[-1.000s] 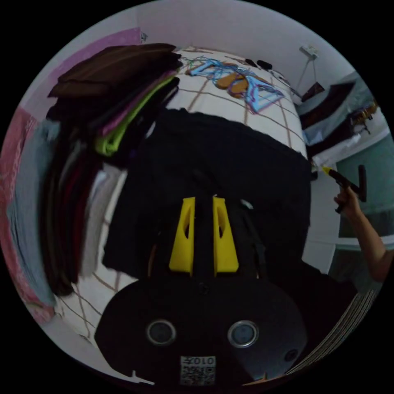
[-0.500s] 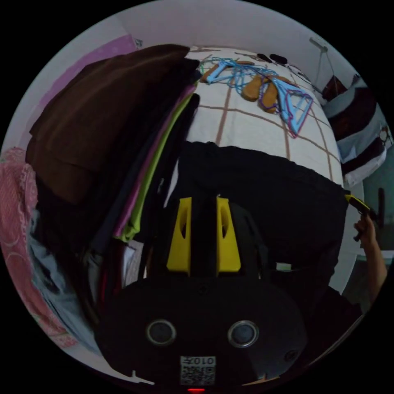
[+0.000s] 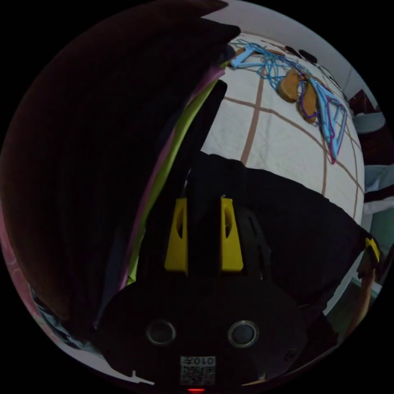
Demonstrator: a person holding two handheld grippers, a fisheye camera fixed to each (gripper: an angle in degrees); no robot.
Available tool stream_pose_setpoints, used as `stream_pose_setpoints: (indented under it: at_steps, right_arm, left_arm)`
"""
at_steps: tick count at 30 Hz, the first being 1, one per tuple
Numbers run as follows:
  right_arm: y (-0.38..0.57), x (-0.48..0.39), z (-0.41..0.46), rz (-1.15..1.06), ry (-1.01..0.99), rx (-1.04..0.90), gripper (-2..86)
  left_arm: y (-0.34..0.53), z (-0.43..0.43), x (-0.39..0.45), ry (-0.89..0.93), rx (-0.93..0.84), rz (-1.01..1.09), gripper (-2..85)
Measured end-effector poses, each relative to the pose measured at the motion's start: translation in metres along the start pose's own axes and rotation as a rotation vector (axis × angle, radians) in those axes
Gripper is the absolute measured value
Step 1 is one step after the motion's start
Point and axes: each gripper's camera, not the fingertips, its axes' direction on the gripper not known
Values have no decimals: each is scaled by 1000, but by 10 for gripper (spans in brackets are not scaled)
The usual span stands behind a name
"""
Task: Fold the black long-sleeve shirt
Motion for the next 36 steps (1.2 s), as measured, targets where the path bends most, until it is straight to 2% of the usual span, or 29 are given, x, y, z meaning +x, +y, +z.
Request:
stream_pose_setpoints:
  at_steps: [5,9,12,14,18,20,22,23,26,30,36]
  right_arm:
    - [4,-7,1,20,-29,-5,39]
    - [4,-18,-8,43,-89,32,39]
    - [2,-40,-23,-18,-143,75,38]
    - [1,-65,-35,-119,-188,106,38]
    - [10,-147,-64,-514,-344,123,37]
    - [20,-186,-72,-715,-463,77,36]
    - [42,-231,-66,-925,-629,-80,36]
    - [48,-240,-60,-947,-650,-123,36]
    - [81,-278,-15,-954,-655,-328,37]
    - [112,-315,51,-947,-464,-558,38]
    - [106,-340,70,-885,-475,-616,40]
  left_arm:
    - [14,-12,-1,-35,66,13,26]
    - [38,-27,-7,-35,171,47,12]
    - [60,-37,-18,-31,207,85,8]
    - [81,-45,-25,-52,218,130,6]
    - [127,-64,-38,-86,321,160,5]
    - [171,-85,-47,-78,448,171,5]
    - [212,-94,-56,-89,532,157,5]
    - [239,-93,-65,-99,559,137,5]
    - [288,-64,-89,-141,455,85,7]
    - [326,-20,-113,-117,305,26,13]
    - [381,8,-142,-99,243,-110,32]
